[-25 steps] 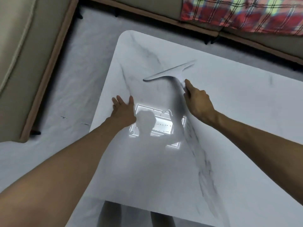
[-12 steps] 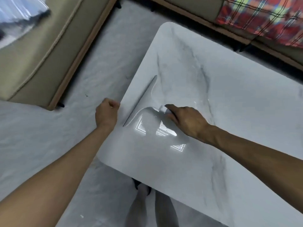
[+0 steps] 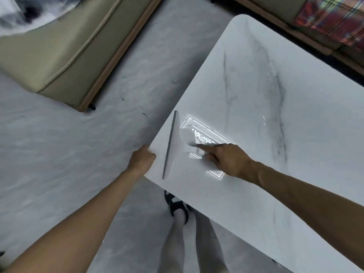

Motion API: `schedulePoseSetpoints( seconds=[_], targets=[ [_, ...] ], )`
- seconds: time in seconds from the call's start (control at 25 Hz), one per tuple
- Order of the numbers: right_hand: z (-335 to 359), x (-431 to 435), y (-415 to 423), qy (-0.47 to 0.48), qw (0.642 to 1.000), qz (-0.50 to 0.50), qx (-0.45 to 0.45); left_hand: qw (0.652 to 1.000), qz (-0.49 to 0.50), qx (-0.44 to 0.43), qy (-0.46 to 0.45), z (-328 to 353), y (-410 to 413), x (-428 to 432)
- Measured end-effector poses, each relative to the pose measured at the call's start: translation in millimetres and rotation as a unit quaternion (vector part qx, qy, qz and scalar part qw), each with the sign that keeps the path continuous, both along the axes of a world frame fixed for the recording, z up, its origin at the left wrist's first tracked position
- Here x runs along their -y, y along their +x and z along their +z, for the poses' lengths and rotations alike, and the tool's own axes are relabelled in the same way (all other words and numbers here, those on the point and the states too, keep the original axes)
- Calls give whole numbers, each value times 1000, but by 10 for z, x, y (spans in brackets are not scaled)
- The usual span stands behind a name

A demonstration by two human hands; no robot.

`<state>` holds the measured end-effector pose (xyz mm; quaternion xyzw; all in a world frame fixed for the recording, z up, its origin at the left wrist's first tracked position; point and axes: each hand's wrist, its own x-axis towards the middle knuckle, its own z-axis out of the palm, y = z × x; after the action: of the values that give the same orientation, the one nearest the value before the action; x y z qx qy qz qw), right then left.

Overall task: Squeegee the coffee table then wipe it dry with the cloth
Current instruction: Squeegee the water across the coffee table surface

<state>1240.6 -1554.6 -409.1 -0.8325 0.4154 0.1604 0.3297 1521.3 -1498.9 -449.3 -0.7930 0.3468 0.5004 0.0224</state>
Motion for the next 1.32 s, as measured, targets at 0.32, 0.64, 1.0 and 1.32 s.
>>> schedulePoseSetpoints(
  seconds=[0.32, 0.64, 1.0, 1.32],
  targets=[
    [469, -124, -756, -33, 985, -155, -64, 999, -5, -1, -31, 116, 122, -9],
    [-124, -202, 745, 3, 998, -67, 18, 995, -5, 71, -74, -24, 226, -222],
    [88, 1, -1036, -38, 947, -316, -50, 992, -19, 123, -16, -12, -232, -202],
    [241, -244, -319, 5, 972, -228, 51, 983, 145, 86, -75, 137, 59, -308]
  ],
)
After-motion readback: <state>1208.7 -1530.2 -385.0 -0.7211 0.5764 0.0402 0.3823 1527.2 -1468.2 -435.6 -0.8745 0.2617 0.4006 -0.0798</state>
